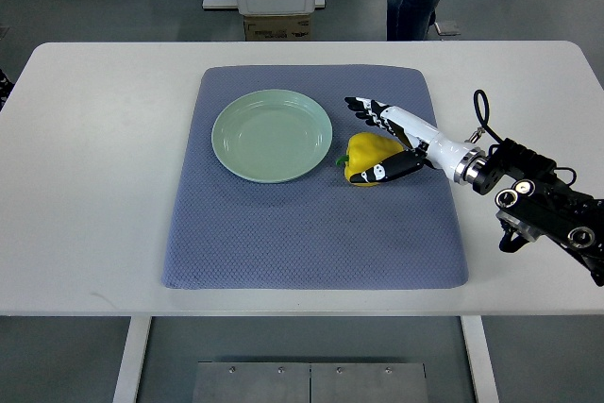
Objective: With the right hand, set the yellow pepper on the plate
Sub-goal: 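Close the right hand fingers around the yellow pepper, then lift the pepper with the right hand and carry it over the plate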
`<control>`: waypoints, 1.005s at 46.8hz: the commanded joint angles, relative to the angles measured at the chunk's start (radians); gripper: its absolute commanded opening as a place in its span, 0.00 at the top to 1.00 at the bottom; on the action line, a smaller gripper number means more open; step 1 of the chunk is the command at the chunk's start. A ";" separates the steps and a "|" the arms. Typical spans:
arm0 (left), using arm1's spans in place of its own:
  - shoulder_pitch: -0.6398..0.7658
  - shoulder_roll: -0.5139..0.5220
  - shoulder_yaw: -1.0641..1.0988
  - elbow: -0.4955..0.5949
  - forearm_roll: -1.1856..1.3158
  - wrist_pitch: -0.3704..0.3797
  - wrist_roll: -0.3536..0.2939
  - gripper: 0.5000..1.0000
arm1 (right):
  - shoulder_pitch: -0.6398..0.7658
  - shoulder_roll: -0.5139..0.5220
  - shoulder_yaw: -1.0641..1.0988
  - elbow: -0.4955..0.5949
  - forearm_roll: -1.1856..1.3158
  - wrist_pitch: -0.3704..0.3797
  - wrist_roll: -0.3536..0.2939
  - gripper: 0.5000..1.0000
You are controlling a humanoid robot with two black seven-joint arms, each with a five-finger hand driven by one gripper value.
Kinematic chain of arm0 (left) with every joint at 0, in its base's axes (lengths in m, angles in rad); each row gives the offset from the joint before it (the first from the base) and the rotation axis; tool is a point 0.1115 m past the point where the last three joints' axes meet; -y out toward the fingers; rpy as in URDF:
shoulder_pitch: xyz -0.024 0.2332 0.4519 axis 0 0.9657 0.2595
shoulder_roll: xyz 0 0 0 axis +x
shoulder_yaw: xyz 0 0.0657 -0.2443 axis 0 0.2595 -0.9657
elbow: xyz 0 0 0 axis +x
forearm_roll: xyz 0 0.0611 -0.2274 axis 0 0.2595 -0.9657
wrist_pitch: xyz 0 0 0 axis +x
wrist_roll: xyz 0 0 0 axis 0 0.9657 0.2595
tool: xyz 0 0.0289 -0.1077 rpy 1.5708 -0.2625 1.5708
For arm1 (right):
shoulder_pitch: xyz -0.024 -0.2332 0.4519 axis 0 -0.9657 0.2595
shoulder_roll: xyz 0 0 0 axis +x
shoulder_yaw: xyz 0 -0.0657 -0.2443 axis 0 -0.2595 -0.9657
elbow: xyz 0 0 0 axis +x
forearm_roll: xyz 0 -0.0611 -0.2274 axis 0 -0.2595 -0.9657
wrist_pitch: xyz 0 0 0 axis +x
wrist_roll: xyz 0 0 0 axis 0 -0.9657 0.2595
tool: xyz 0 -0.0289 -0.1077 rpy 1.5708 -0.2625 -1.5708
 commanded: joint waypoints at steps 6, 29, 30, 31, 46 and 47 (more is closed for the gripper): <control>0.000 0.000 0.000 -0.001 0.000 0.001 0.000 0.00 | -0.006 0.006 0.000 -0.041 -0.017 -0.009 0.016 0.03; 0.000 0.000 0.000 0.000 0.000 0.000 0.000 0.00 | -0.009 0.020 -0.028 -0.050 -0.034 -0.010 0.030 0.22; 0.000 0.000 0.000 0.000 0.000 0.000 0.000 0.00 | -0.009 0.020 -0.028 -0.053 -0.034 -0.010 0.030 0.27; 0.000 0.000 0.000 0.000 0.000 0.000 0.000 0.00 | -0.009 0.022 -0.028 -0.055 -0.034 -0.010 0.030 0.33; 0.000 0.000 0.000 0.000 0.000 0.000 0.000 0.00 | -0.006 0.054 -0.020 -0.105 -0.037 -0.012 0.030 1.00; 0.000 0.000 0.000 0.000 0.000 0.000 0.000 0.00 | -0.005 0.057 -0.015 -0.110 -0.037 -0.012 0.030 1.00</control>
